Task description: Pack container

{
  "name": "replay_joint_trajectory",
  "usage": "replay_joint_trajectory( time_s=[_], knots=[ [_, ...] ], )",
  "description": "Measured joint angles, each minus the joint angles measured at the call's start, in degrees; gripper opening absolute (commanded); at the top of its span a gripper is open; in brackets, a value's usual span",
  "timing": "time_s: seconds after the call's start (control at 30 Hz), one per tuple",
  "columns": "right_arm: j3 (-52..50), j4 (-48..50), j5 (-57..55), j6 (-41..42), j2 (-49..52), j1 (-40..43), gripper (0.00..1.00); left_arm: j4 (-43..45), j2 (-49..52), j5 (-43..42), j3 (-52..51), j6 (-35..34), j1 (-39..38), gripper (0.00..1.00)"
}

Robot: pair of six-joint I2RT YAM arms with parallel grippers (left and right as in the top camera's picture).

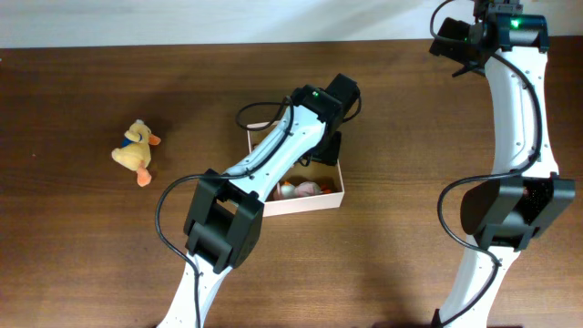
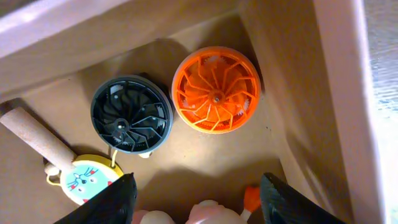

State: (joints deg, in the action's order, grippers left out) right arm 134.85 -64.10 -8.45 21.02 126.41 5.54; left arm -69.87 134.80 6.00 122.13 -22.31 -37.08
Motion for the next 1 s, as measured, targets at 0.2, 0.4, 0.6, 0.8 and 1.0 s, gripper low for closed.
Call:
replay_joint_trajectory(
  time_s=[0.2,0.4,0.6,0.8,1.0],
  knots=[
    [0.0,0.0,0.0,0.0,0.0,0.0,0.99,-0.1,0.0,-0.2,0.0,0.4,-0.3,0.66],
    [0.0,0.0,0.0,0.0,0.0,0.0,0.99,-0.1,0.0,-0.2,0.0,0.9,-1.5,0.66],
    [0.0,0.0,0.0,0.0,0.0,0.0,0.99,-0.1,0.0,-0.2,0.0,1.6,-2.6,0.66],
    [0.0,0.0,0.0,0.0,0.0,0.0,0.99,-1.0,0.0,0.4,0.5,1.8,-2.6,0.66],
    [0.0,0.0,0.0,0.0,0.0,0.0,0.99,-6.7,0.0,0.4,8.2,1.8,-1.6,0.66]
  ],
)
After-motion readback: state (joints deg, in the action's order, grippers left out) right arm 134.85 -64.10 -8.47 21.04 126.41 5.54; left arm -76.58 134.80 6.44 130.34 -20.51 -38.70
